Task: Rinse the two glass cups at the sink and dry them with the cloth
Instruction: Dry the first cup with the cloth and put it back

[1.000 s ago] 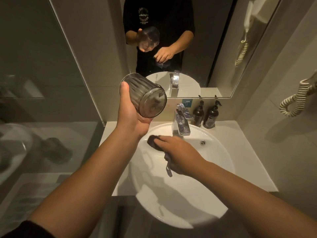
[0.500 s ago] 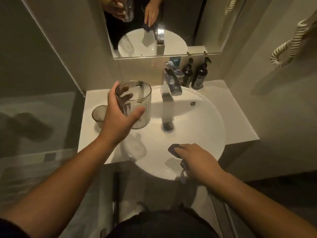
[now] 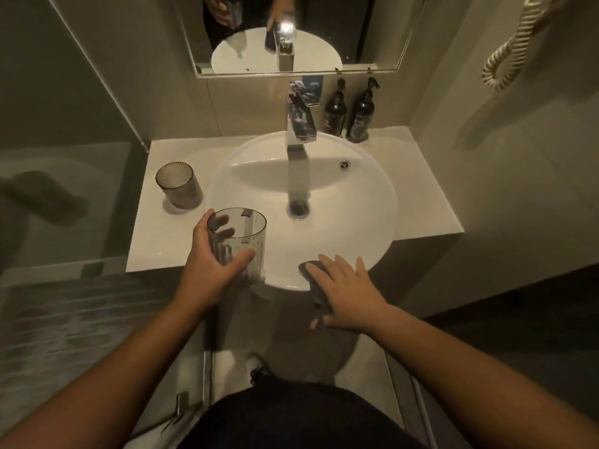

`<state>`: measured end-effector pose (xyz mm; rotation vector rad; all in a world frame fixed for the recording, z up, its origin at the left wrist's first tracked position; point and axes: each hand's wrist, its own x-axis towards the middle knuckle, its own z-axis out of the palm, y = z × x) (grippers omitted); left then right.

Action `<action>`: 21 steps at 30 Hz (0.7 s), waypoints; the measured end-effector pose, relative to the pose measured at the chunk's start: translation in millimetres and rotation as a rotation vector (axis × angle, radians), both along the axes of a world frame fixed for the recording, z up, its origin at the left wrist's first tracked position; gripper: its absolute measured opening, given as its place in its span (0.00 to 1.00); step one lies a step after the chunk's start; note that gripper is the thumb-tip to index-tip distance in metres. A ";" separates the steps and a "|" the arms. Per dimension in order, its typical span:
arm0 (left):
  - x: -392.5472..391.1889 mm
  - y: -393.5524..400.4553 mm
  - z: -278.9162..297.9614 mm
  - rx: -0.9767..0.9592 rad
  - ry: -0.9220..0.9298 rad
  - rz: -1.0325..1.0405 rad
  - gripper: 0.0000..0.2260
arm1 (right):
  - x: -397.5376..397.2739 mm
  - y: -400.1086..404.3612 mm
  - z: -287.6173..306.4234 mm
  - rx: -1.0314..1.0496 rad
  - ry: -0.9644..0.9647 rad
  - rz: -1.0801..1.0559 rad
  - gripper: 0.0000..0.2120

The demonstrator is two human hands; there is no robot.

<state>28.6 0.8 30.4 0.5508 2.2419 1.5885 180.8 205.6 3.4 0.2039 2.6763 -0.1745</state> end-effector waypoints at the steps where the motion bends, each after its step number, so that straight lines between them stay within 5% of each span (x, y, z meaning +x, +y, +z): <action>1: 10.4 -1.2 -0.9 -0.004 0.002 0.004 0.44 | -0.5 1.5 0.7 -0.001 -0.006 0.018 0.50; 6: 60.0 -4.8 8.9 -0.001 0.033 0.044 0.42 | 3.5 12.0 7.5 -0.037 -0.042 0.057 0.51; 9: 80.5 -12.8 20.5 0.013 0.074 0.074 0.40 | 16.2 20.0 36.0 -0.101 0.050 0.044 0.43; 12: 93.7 -20.9 36.2 0.050 0.100 0.096 0.42 | 25.0 11.3 79.9 -0.337 0.262 -0.034 0.35; 16: 100.0 -26.8 56.0 0.136 0.137 0.068 0.45 | 19.2 -22.1 125.7 -0.744 0.312 -0.103 0.39; 21: 98.9 -28.0 67.1 0.198 0.200 0.040 0.46 | 5.2 -41.5 143.1 -0.926 0.383 -0.073 0.35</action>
